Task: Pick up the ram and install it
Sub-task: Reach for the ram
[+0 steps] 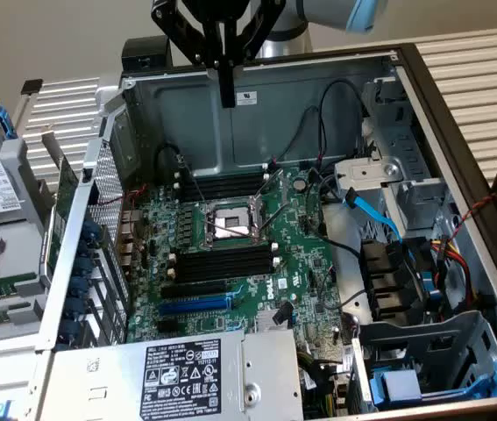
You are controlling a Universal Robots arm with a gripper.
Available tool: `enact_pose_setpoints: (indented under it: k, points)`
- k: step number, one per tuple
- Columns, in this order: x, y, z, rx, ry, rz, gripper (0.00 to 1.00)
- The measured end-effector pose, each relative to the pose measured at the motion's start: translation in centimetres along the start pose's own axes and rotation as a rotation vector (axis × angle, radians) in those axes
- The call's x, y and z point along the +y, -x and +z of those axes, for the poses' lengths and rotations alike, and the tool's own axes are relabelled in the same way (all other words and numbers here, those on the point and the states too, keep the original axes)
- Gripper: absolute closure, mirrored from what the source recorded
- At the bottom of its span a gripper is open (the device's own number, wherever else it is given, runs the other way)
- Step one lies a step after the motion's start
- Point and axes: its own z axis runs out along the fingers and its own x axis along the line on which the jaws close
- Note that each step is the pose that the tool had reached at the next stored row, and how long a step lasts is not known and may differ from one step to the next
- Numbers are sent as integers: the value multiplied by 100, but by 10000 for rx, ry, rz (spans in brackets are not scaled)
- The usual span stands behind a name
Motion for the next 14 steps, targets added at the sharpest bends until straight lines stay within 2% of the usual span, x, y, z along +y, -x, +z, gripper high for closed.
enact_pose_setpoints:
  k: [14]
  points:
    - [-5, -17, -1, -3, -1, 2, 89]
